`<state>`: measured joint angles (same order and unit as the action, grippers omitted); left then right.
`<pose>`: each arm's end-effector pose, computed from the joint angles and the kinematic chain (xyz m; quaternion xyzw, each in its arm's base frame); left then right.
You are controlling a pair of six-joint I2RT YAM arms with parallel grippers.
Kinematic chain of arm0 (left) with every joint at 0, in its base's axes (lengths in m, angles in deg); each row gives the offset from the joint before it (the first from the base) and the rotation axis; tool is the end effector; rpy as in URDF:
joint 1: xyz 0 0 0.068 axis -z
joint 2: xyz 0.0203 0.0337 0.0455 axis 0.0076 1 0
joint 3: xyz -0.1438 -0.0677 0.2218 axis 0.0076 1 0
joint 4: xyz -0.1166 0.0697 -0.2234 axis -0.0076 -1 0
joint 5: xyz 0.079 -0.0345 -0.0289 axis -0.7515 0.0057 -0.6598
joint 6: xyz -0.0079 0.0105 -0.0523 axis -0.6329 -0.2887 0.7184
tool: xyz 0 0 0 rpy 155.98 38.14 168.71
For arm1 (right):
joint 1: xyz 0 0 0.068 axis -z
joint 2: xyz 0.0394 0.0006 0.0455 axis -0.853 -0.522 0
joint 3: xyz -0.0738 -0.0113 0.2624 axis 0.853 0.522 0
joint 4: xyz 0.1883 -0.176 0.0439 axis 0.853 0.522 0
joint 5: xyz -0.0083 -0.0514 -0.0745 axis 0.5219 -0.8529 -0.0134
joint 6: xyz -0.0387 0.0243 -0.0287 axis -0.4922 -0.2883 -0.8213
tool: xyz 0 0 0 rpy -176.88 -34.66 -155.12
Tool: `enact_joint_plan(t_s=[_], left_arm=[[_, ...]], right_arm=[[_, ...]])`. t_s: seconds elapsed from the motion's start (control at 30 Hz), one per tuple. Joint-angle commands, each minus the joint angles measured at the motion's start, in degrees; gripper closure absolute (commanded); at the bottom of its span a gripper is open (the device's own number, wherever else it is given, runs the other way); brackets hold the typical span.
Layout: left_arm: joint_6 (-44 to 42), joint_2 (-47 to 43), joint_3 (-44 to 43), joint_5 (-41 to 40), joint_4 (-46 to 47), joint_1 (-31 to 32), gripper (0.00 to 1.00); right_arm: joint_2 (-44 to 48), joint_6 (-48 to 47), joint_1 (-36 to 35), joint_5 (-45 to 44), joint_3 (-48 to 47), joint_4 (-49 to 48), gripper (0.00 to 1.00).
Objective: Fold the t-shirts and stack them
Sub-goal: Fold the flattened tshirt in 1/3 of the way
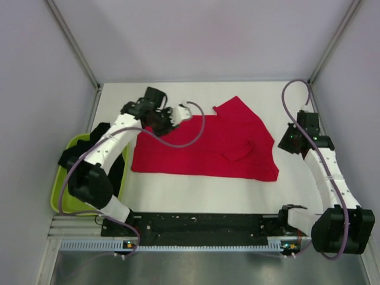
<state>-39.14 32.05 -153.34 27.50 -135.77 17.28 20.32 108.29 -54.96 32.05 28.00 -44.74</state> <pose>0.3002 -0.1027 0.2962 0.5437 0.8021 -0.0249 0.2459 0.2182 -0.0154 0.2715 0.2347 0.9206 0.0334 0.3104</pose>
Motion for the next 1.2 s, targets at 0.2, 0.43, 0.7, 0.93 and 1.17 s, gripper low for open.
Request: enact_joint_plan(t_s=[0.2, 0.43, 0.7, 0.93, 1.17], left_arm=[[11.74, 18.1, -8.74, 17.95, 22.72, 27.54, 0.49], [10.61, 30.43, -16.76, 10.4, 26.76, 33.43, 0.5], [9.38, 32.63, -13.94, 5.56, 30.47, 33.53, 0.61], [11.76, 33.6, -15.0, 5.46, 30.22, 33.17, 0.91], [13.24, 31.4, -16.84, 8.45, 24.15, 30.63, 0.83]], right_arm=[[-9.1, 5.4, -3.22, 19.51, 12.32, -23.56, 1.0], [-18.42, 4.42, -2.96, 18.29, 13.99, -24.0, 1.0], [-18.87, 4.51, -1.64, 14.32, 15.4, -23.39, 1.0], [-18.52, 3.28, -0.32, 13.18, 15.84, -22.16, 1.0], [-11.23, -2.61, -7.43, 8.89, 8.56, -18.91, 1.0]])
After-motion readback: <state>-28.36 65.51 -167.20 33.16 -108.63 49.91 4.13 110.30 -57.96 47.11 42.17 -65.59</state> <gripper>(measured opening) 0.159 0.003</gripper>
